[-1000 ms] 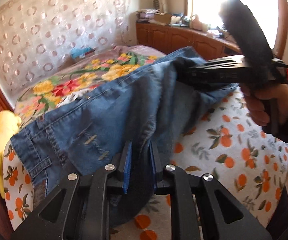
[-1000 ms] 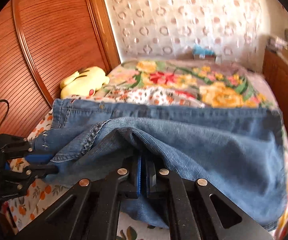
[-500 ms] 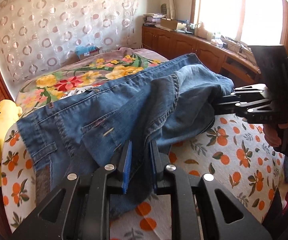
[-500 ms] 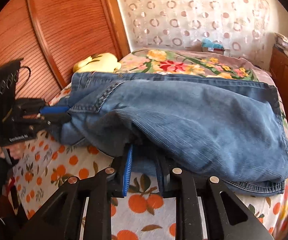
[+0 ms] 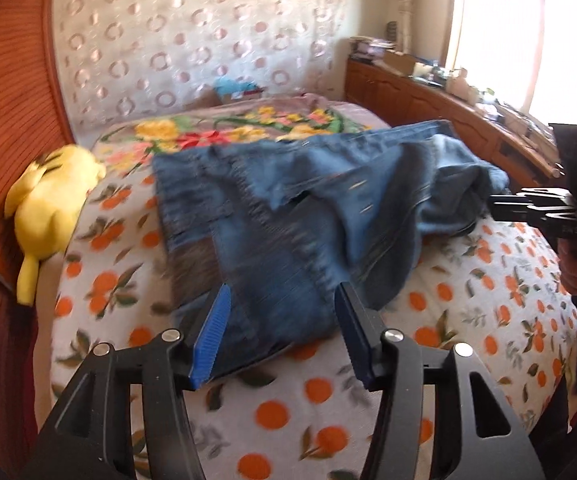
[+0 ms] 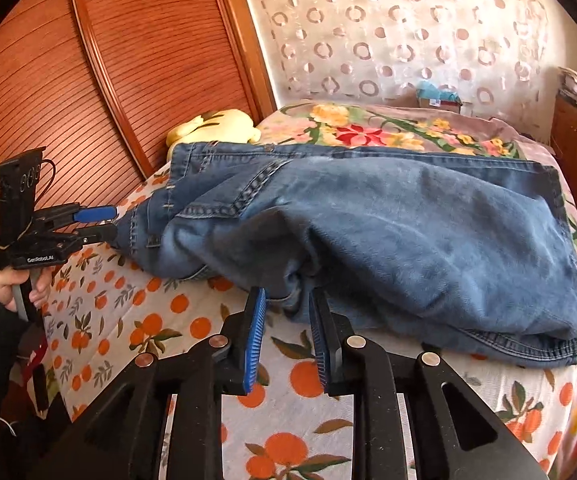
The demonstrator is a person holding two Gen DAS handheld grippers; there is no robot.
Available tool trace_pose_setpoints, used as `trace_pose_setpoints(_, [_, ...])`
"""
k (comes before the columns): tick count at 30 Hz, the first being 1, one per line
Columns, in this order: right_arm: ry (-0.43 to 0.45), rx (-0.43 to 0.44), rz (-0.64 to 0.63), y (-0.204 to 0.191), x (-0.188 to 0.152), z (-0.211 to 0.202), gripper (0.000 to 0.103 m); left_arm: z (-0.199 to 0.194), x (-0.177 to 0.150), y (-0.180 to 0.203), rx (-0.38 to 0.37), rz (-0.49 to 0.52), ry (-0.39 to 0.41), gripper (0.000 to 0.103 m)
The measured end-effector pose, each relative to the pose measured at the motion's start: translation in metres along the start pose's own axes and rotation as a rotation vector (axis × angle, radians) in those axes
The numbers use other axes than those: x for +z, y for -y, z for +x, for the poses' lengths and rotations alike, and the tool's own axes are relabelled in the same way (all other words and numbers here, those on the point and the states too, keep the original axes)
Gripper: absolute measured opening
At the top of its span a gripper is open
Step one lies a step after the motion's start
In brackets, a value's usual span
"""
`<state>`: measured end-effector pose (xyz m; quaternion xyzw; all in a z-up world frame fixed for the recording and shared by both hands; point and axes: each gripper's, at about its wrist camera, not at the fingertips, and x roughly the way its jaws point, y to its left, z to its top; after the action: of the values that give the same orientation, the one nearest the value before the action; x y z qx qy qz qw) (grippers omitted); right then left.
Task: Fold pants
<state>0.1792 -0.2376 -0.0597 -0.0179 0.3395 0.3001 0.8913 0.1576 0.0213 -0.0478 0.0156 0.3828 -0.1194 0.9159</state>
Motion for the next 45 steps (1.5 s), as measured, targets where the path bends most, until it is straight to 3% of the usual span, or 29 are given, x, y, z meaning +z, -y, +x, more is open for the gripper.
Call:
trace_pose_setpoints(11, [-0.082,-0.015,-0.073,-0.006,0.013,0.034,0.023,0.013,-0.023,-0.024,0.043,-0.058,-0.068,0.056])
trace_pose_setpoints(12, [-0.094,-0.022,-0.079,-0.007,0.013,0.036,0.021,0.017,-0.024,-0.025,0.047,-0.056,-0.08,0.056])
trace_pose_setpoints(14, [-0.096,-0.021,-0.078,-0.007,0.012,0.035,0.006,0.022,-0.024,-0.028,0.045,-0.066,-0.089,0.056])
trace_pose_setpoints(22, [0.04,0.059,0.039,0.005,0.018,-0.021,0.002,0.026,-0.023,-0.036,0.004,-0.105,-0.091,0.057])
trace_pose_setpoints(25, [0.053,0.037,0.007,-0.001,0.019,-0.034,0.002,0.027,-0.023,-0.036,0.0,-0.094,-0.078,0.057])
trace_pose_setpoints(27, [0.04,0.025,0.002,-0.004,0.017,-0.035,0.002,0.027,-0.022,-0.036,-0.003,-0.091,-0.071,0.052])
trace_pose_setpoints(29, [0.03,0.019,-0.003,-0.007,0.011,-0.036,0.001,0.027,-0.021,-0.036,-0.047,-0.091,-0.064,0.035])
trace_pose_setpoints(30, [0.025,0.018,-0.003,-0.009,0.009,-0.036,0.001,0.026,-0.021,-0.036,-0.058,-0.092,-0.062,0.033])
trace_pose_setpoints(35, [0.01,0.022,0.006,-0.012,0.001,-0.039,0.001,0.013,-0.019,-0.029,-0.037,-0.066,-0.032,0.013])
trace_pose_setpoints(41, [0.03,0.049,0.006,-0.007,0.008,-0.059,0.001,-0.029,-0.004,-0.029,-0.015,-0.071,0.079,0.01])
trace_pose_setpoints(45, [0.052,0.077,-0.008,-0.014,0.005,-0.075,0.001,-0.049,-0.002,-0.027,0.011,-0.047,0.099,0.01])
